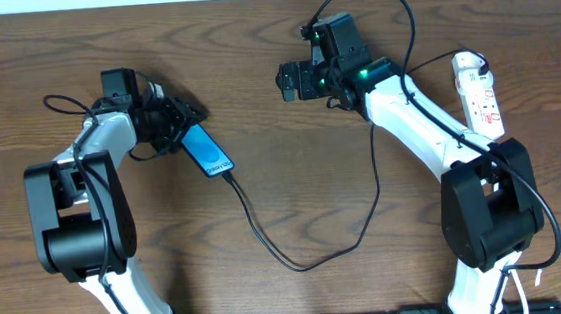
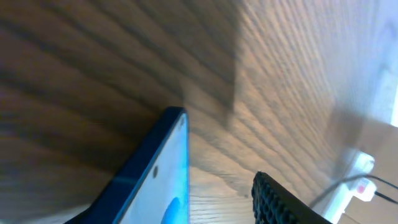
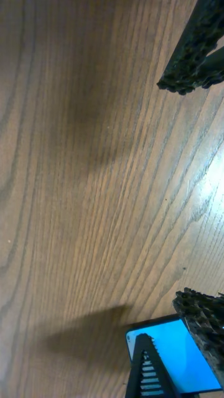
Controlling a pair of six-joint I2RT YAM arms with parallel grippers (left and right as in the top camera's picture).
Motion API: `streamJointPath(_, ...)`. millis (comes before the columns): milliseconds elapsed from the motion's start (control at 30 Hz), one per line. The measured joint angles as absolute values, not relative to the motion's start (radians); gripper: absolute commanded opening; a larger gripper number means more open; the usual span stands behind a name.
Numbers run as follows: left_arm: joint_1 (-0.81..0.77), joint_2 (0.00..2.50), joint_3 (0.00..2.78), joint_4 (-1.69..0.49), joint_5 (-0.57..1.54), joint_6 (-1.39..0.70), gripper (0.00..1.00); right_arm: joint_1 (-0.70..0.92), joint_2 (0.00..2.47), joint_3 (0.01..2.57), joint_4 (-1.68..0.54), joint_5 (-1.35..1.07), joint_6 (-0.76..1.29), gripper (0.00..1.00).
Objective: Plug charger to phone and switch on socket
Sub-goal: 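Lay the phone flat on the table and open the left gripper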
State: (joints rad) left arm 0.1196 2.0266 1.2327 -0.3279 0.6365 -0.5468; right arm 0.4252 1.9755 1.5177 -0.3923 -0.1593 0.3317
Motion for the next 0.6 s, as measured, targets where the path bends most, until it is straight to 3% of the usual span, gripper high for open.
streamJointPath(600, 0.12, 1.997, 1.237, -0.406, 0.518, -0.533, 0.61, 0.426, 1.975, 1.518, -0.392, -0.159, 0.332, 0.99)
